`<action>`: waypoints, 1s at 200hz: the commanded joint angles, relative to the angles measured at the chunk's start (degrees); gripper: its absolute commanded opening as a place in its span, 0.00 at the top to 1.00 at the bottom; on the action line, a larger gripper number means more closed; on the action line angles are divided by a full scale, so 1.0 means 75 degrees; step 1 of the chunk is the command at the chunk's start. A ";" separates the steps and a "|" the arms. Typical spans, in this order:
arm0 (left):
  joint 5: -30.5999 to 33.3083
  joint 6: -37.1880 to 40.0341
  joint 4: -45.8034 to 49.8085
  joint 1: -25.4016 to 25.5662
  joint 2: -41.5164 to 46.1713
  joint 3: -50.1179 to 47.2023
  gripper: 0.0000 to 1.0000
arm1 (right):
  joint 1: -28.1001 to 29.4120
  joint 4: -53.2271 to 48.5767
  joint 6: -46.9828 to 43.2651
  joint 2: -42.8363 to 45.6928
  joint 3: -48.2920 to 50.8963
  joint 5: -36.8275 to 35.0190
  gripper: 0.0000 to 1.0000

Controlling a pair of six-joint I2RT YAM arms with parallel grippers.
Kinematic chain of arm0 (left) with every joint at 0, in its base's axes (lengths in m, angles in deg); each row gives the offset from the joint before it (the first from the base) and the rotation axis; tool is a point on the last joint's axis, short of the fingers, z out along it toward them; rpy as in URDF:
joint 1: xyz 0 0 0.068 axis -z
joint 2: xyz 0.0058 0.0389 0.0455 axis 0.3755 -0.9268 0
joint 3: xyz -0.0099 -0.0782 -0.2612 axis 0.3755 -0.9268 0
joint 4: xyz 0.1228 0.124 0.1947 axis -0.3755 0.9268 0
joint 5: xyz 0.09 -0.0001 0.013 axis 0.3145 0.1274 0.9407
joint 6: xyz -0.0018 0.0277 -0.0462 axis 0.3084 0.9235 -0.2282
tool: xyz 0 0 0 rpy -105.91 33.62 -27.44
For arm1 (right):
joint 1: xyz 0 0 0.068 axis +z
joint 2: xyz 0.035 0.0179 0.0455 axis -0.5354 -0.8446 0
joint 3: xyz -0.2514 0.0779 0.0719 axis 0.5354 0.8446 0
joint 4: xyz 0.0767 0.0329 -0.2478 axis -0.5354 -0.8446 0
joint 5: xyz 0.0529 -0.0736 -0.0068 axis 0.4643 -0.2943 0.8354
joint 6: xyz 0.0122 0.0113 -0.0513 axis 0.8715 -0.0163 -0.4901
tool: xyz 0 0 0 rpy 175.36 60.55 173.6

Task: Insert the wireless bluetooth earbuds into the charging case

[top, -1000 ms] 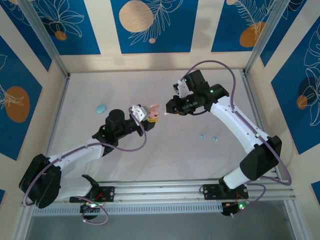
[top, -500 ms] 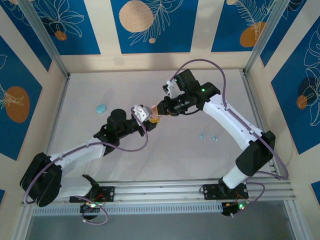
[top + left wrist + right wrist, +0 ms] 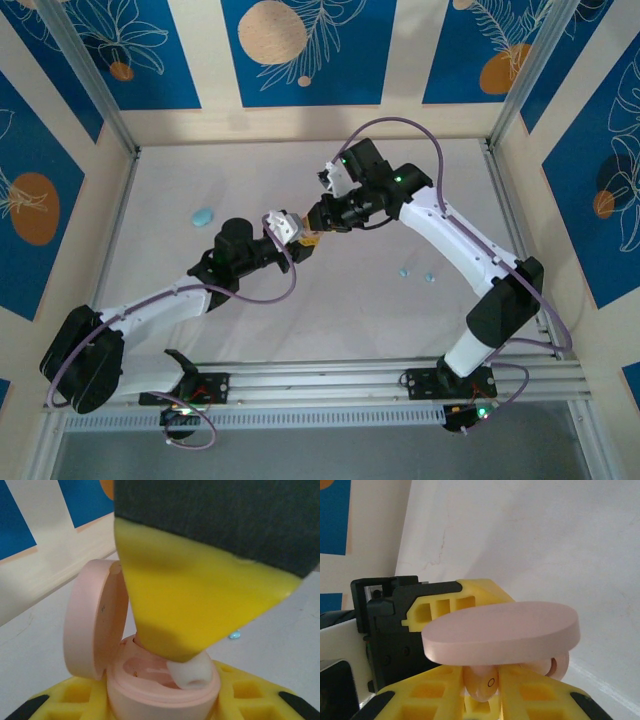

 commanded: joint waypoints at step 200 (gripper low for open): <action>-0.0136 -0.0182 -0.0550 0.0109 0.0065 0.0258 0.63 | 0.0228 -0.0411 -0.0335 -0.0175 -0.0475 -0.0110 0.73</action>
